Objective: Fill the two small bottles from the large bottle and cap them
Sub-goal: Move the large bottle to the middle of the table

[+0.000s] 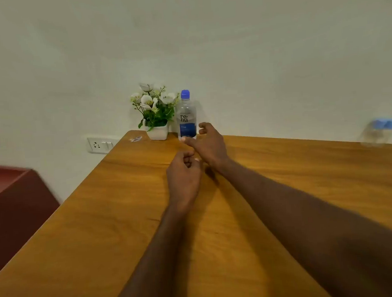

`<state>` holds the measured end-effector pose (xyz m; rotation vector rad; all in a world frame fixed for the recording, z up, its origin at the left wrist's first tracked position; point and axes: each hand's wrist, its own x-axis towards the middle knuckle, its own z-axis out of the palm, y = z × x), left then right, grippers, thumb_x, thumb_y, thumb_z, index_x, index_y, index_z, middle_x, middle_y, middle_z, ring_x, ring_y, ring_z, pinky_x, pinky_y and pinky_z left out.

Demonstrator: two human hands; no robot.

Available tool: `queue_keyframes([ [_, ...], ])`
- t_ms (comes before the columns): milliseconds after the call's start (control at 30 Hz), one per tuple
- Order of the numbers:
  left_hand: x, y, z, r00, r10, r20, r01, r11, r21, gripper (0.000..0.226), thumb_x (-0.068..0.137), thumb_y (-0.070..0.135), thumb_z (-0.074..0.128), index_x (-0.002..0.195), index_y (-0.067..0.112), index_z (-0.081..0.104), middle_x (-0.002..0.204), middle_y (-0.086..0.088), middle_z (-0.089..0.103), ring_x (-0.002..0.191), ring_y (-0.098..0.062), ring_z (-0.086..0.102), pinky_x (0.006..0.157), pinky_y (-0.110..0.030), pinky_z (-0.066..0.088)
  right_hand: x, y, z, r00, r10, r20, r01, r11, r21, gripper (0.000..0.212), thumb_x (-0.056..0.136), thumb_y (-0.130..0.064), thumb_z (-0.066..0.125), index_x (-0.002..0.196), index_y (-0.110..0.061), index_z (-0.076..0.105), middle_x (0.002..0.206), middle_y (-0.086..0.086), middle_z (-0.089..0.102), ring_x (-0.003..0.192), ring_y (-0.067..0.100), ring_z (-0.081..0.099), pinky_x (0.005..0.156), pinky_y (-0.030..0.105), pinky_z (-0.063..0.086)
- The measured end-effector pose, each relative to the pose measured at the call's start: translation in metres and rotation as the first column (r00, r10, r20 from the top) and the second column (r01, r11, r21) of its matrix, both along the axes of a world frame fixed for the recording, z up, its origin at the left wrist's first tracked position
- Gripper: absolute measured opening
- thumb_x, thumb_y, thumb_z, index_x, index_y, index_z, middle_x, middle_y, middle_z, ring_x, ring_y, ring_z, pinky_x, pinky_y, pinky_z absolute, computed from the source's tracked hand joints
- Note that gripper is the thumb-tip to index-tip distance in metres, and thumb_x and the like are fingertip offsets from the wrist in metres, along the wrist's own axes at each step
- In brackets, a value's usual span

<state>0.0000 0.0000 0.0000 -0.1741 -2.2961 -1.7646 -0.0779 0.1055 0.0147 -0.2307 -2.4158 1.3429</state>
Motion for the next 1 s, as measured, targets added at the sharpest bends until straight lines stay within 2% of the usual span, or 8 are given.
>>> queue_keyframes([
  [100,-0.005,0.000,-0.004,1.000,0.010,0.011,-0.010,1.000,0.022,0.022,0.104,0.015,0.060,0.125,0.017,0.065,0.103,0.009,0.067,0.096,-0.004,0.066,0.075,-0.013,0.051,-0.020,-0.010,0.001,0.999,-0.049,0.016,0.048,0.997,0.063,0.087,0.080,-0.063,0.080,0.148,-0.020,0.047,0.143,0.001,0.062,0.126,0.021,0.062,0.086,0.030,0.050],
  [267,-0.011,0.002,-0.011,0.997,0.069,-0.015,-0.069,0.997,0.021,0.025,0.103,0.013,0.061,0.127,0.016,0.064,0.097,0.015,0.064,0.083,0.004,0.062,0.066,-0.003,0.048,-0.040,-0.013,-0.002,0.991,-0.129,-0.033,0.132,0.988,0.081,0.067,0.082,-0.055,0.081,0.136,-0.024,0.057,0.131,-0.004,0.069,0.114,0.018,0.067,0.081,0.030,0.053],
  [367,-0.011,0.002,-0.011,0.997,0.082,-0.013,-0.082,0.996,0.028,0.027,0.102,0.013,0.061,0.129,0.015,0.063,0.096,0.016,0.062,0.080,0.014,0.060,0.066,-0.001,0.046,-0.031,-0.009,-0.004,0.988,-0.146,-0.054,0.147,0.989,0.020,0.063,0.081,-0.049,0.085,0.133,-0.024,0.061,0.127,-0.005,0.071,0.108,0.014,0.068,0.073,0.020,0.046],
  [433,-0.008,0.003,-0.008,0.996,0.090,-0.016,-0.089,0.995,0.040,0.027,0.103,0.015,0.061,0.130,0.015,0.063,0.099,0.016,0.062,0.084,0.009,0.061,0.068,-0.001,0.045,-0.012,-0.003,-0.006,0.987,-0.146,-0.065,0.143,0.989,-0.045,0.063,0.079,-0.042,0.088,0.133,-0.023,0.062,0.127,-0.005,0.071,0.105,0.009,0.065,0.067,0.012,0.039],
  [567,0.002,0.003,0.002,0.996,0.094,-0.014,-0.092,0.989,0.113,0.030,0.104,0.023,0.060,0.133,0.015,0.062,0.117,0.000,0.068,0.093,0.000,0.060,0.069,-0.004,0.045,0.053,0.017,-0.008,0.987,-0.146,-0.069,0.139,0.986,-0.097,0.069,0.075,-0.038,0.091,0.136,-0.021,0.063,0.131,-0.005,0.070,0.116,0.013,0.065,0.089,0.025,0.056],
  [700,0.027,0.011,0.008,0.997,-0.068,-0.030,0.071,0.993,0.093,0.049,0.102,0.042,0.062,0.144,0.018,0.053,0.136,-0.002,0.061,0.121,-0.015,0.059,0.088,-0.019,0.048,0.124,0.038,-0.005,0.989,-0.138,-0.060,0.132,0.987,-0.096,0.072,0.078,-0.035,0.091,0.142,-0.019,0.060,0.139,-0.002,0.067,0.126,0.018,0.063,0.103,0.037,0.056],
  [833,0.063,0.030,0.011,0.975,-0.224,-0.006,0.224,0.974,0.025,0.067,0.097,0.045,0.067,0.155,0.022,0.043,0.152,0.000,0.053,0.133,-0.018,0.054,0.108,-0.041,0.051,0.178,0.060,-0.006,0.991,-0.119,-0.058,0.111,0.985,-0.132,0.071,0.079,-0.034,0.089,0.143,-0.020,0.060,0.140,-0.002,0.066,0.127,0.016,0.061,0.095,0.024,0.051],
  [1000,0.089,0.049,0.008,0.929,-0.368,-0.035,0.363,0.926,-0.098,0.065,0.092,0.037,0.076,0.151,0.027,0.049,0.139,0.009,0.064,0.127,-0.008,0.059,0.104,-0.037,0.054,0.217,0.093,-0.008,1.000,-0.006,-0.025,0.003,0.992,-0.123,0.070,0.082,-0.033,0.086,0.145,-0.023,0.057,0.143,-0.006,0.064,0.117,0.003,0.057,0.085,0.016,0.047],
])
